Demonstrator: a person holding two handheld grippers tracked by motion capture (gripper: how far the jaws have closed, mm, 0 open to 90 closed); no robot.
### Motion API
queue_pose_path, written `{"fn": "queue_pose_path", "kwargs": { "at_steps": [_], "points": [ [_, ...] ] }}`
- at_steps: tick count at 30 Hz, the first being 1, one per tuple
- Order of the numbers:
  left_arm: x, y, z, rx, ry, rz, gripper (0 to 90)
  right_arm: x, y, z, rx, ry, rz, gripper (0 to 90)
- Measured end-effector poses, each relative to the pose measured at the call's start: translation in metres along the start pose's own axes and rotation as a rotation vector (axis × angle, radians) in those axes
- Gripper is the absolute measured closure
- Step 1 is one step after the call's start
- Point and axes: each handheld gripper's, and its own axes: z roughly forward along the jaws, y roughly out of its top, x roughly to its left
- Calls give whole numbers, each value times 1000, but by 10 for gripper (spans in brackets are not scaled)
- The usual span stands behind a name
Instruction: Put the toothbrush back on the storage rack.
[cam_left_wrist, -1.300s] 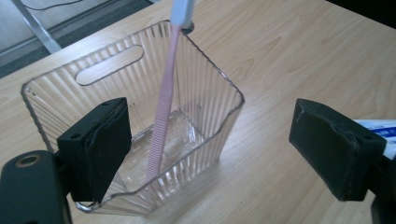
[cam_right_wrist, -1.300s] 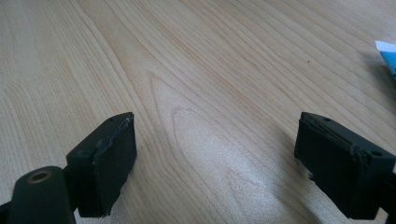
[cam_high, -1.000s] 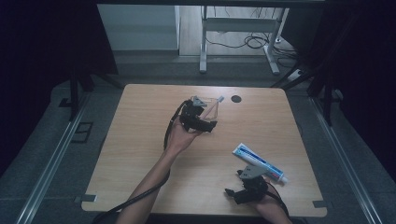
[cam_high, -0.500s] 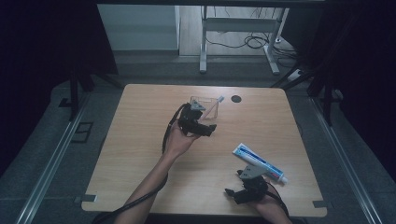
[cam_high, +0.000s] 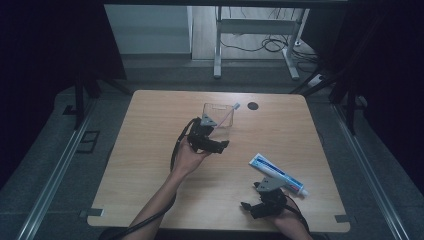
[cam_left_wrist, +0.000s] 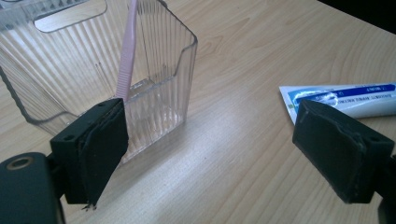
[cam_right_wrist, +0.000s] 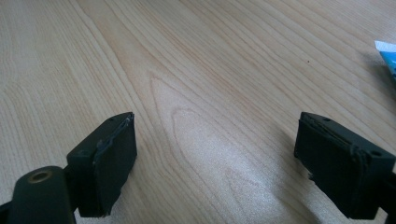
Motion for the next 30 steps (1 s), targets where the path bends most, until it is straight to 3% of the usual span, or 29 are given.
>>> {"fn": "queue_pose_path", "kwargs": {
  "at_steps": [17, 30],
  "points": [
    [-5, -32, -4, 10, -24, 5, 108, 0, 0, 0, -2, 0, 5, 130],
    [-19, -56, -6, 21, -37, 31, 108, 0, 0, 0, -2, -1, 3, 131]
  ]
}}
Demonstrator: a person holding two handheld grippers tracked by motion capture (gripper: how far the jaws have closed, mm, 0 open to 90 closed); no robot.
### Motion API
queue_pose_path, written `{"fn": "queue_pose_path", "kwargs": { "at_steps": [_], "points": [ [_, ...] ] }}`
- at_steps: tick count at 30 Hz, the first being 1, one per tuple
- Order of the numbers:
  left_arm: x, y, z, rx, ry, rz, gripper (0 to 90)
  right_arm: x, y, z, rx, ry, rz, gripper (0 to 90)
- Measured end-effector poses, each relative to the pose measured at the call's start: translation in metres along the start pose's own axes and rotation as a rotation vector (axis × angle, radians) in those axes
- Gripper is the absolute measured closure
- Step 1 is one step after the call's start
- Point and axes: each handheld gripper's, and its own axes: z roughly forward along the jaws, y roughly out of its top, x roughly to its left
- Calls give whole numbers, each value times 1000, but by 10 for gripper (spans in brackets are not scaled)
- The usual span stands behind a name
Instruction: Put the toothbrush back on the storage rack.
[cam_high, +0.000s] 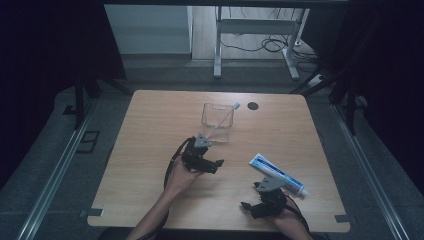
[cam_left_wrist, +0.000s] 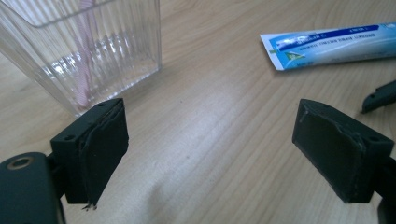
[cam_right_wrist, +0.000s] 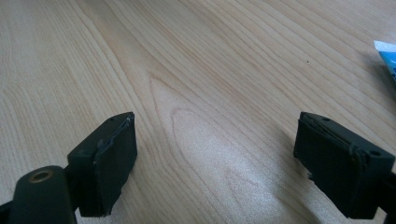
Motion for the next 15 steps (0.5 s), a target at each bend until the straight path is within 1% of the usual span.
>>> {"fn": "queue_pose_path", "kwargs": {
  "at_steps": [4, 11, 15],
  "points": [
    [-4, -7, 0, 13, 8, 17, 107, 0, 0, 0, 0, 0, -1, 130],
    [-8, -21, -1, 20, 1, 6, 107, 0, 0, 0, 0, 0, 0, 130],
    [-10, -29, -3, 19, -16, -5, 107, 0, 0, 0, 0, -1, -1, 131]
  ]
}}
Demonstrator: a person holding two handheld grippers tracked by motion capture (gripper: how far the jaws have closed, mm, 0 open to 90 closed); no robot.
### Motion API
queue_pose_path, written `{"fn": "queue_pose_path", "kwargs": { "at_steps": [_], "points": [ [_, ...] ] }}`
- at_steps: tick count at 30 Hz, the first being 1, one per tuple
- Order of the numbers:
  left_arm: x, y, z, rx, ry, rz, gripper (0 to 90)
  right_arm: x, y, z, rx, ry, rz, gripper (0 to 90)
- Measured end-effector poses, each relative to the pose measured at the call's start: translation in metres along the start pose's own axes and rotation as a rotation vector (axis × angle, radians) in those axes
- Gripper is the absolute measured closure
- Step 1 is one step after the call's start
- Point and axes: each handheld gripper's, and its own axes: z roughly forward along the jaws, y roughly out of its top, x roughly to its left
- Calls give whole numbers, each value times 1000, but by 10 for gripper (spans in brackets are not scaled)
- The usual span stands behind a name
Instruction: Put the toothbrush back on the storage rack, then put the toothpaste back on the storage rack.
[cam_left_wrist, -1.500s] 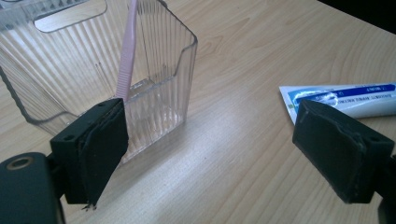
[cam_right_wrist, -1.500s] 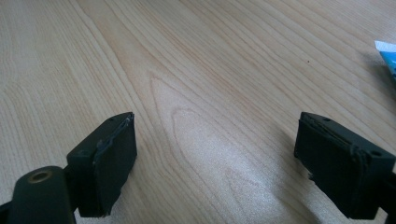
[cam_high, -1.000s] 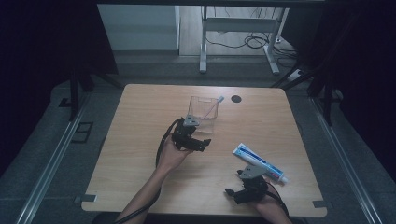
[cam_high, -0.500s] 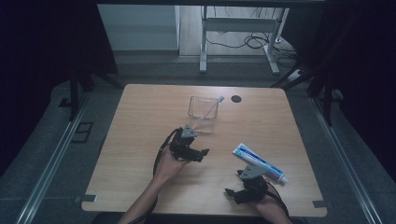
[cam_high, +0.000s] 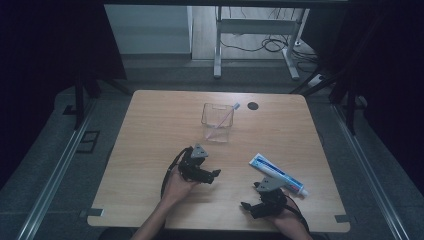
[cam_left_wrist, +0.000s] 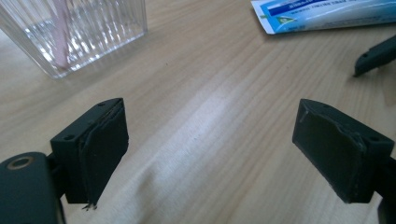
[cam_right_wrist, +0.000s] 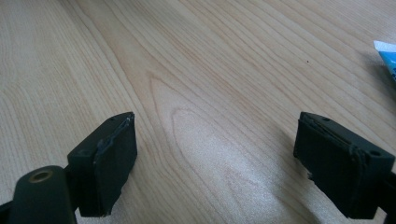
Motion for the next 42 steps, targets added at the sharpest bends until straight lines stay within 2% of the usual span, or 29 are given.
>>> {"fn": "queue_pose_path", "kwargs": {
  "at_steps": [11, 18, 20, 25, 37, 42],
  "points": [
    [-8, -20, -1, 35, -4, 13, 108, 0, 0, 0, 0, -1, 7, 131],
    [-12, -35, 3, 96, 17, 31, 108, 0, 0, 0, 1, 1, 9, 130],
    [-12, -38, 5, 112, 28, 46, 107, -1, 0, 0, -4, 2, 13, 130],
    [-12, -39, 4, 106, 29, 44, 104, -4, 0, -1, -14, 23, 38, 130],
    [-13, -40, 3, 103, 40, 33, 110, 1, 4, -4, 15, 29, 30, 94],
    [-14, -40, 3, 103, 42, 31, 110, -4, 7, -13, 29, 32, 74, 122]
  ]
}}
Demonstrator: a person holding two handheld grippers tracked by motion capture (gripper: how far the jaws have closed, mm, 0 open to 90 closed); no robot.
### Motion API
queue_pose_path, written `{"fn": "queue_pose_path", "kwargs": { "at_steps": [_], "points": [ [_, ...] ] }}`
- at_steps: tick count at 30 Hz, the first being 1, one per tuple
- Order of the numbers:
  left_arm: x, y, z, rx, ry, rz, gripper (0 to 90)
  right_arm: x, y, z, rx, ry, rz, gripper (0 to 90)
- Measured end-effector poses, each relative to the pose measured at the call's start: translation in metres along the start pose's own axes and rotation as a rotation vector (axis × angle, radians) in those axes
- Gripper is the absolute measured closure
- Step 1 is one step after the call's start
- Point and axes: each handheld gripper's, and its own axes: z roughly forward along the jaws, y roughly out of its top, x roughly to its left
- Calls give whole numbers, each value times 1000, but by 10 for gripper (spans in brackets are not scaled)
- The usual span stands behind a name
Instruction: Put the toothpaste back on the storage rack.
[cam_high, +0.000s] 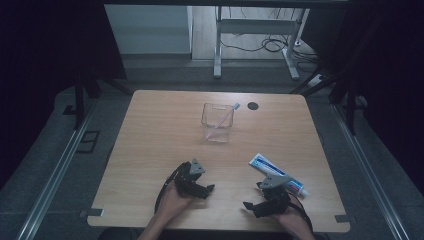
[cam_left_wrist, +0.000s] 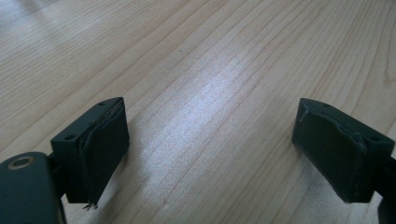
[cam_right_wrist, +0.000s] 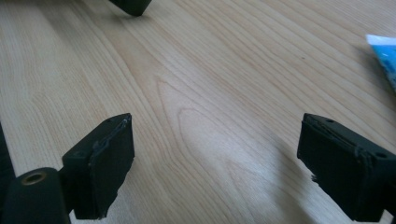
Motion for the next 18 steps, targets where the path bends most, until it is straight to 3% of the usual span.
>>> {"fn": "queue_pose_path", "kwargs": {
  "at_steps": [7, 10, 18],
  "points": [
    [0, 0, 0, 0, 0, 0, 110, -4, 4, -8, 32, 30, 58, 122],
    [0, 0, 0, 0, 0, -1, 110, -5, 5, -14, 36, 7, 58, 147],
    [0, 0, 0, 0, 0, 0, 111, -23, 9, -43, -9, -70, 81, 326]
  ]
}}
